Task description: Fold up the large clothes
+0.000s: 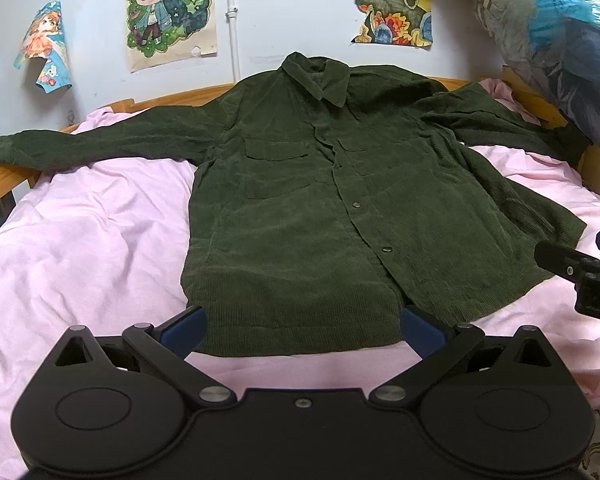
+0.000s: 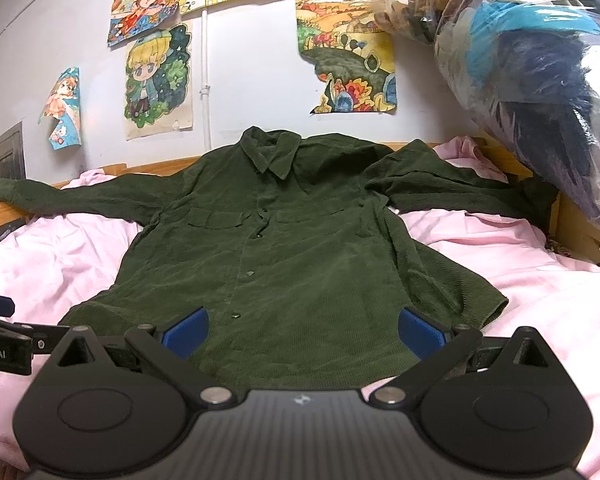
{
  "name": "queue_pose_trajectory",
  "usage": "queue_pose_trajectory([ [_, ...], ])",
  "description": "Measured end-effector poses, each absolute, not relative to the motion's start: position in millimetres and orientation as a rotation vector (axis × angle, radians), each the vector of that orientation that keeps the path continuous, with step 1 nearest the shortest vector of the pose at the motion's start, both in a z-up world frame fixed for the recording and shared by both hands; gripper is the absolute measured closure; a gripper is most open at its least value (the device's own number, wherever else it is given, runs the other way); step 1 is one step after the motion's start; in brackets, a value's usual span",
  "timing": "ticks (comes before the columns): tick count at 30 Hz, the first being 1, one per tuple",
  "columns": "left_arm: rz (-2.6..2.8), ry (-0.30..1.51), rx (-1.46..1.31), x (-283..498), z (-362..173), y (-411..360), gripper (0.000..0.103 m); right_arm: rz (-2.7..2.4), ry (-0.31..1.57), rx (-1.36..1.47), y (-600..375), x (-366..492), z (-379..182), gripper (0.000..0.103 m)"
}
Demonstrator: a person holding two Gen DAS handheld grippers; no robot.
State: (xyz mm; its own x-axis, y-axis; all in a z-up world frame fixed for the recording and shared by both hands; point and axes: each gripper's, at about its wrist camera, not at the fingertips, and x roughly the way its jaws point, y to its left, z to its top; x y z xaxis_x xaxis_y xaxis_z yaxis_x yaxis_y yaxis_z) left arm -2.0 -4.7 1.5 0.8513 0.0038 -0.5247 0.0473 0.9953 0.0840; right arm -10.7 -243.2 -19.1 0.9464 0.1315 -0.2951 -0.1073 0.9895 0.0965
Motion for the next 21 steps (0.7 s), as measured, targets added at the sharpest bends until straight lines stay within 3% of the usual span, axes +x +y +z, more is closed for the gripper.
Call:
queue_pose_trajectory([
  [21,-0.022,0.557,0.101,-0.5,1.2,-5.7,0.001,0.112,0.328,0.081,-242.9,-9.5,-20.1,0.000],
])
